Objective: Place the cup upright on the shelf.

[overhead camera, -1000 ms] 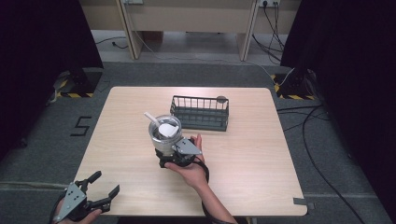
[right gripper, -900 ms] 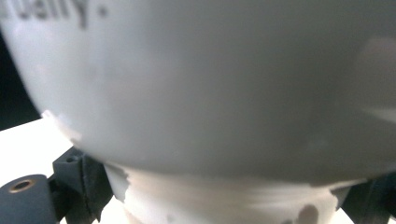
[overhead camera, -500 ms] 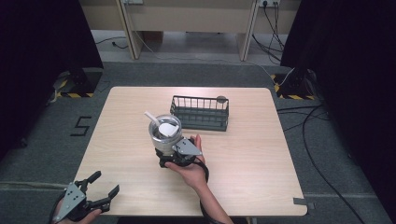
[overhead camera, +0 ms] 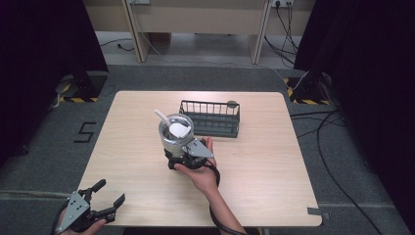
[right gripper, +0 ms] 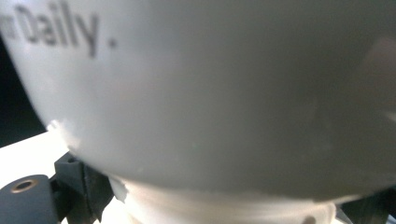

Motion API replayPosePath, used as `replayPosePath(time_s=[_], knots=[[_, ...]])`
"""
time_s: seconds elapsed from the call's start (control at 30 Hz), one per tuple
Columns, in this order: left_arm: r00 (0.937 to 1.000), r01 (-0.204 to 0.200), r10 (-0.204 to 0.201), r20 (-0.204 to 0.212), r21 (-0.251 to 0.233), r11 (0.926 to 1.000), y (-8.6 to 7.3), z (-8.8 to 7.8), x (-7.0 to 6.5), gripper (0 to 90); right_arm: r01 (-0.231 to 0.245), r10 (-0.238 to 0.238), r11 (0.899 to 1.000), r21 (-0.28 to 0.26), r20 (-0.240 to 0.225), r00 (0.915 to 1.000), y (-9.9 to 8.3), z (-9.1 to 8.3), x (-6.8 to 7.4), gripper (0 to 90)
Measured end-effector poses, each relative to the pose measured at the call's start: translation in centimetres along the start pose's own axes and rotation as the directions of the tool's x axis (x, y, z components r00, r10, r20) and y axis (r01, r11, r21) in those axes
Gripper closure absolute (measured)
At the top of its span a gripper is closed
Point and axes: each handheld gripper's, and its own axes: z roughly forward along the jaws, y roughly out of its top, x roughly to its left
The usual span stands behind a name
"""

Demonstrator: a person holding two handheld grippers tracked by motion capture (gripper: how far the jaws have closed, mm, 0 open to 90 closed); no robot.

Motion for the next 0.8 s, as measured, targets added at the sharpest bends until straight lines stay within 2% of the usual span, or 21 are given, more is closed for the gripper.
replayPosePath(time_s=[0.73, 0.8], knots=[[1.0, 0.005, -0.005, -0.001, -0.006, 1.0, 0.0, 0.0, 0.0, 16.0, -0.023, 0.025, 0.999, -0.028, 0.058, 0.998, 2.0, -0.7, -2.0, 9.8], [1.0, 0.004, -0.004, -0.001, -0.005, 1.0, 0.0, 0.0, 0.0, 15.9, -0.015, 0.016, 0.999, -0.031, 0.058, 0.9982, 2.1, -0.7, -2.2, 9.8]])
